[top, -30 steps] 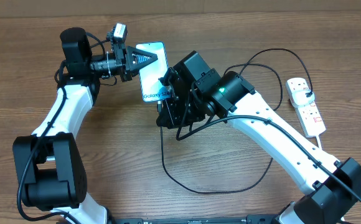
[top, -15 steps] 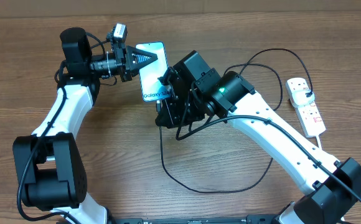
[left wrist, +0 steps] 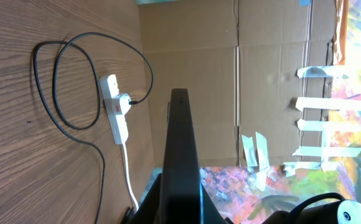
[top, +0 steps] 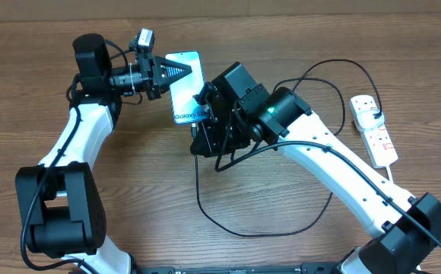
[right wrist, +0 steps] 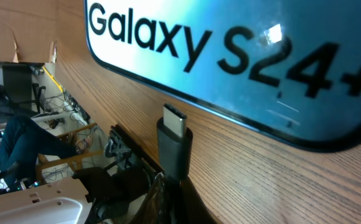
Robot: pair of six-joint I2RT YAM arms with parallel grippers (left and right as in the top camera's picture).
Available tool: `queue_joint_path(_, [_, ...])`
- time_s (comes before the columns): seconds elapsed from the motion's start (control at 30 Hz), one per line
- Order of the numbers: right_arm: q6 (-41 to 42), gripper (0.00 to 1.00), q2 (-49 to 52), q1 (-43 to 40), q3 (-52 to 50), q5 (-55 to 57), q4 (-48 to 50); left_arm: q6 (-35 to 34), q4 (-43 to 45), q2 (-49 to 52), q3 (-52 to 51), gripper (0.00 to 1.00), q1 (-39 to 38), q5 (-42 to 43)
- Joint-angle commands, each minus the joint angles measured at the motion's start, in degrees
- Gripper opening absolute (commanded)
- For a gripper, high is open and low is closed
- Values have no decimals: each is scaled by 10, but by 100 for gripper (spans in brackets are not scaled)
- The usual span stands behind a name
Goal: Plug charger to phone and switch on socket
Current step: 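Push the plug upward into the phone's port with the right gripper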
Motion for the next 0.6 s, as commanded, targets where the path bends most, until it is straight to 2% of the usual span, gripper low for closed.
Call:
queue_joint_path(0.0, [3,4,-21,-2,19,-5,2,-8,2,-2,8,4,4,6])
queue_joint_path(0.57, [2,4,-18,-2,19,-5,5,-21,2,-2,8,4,4,2])
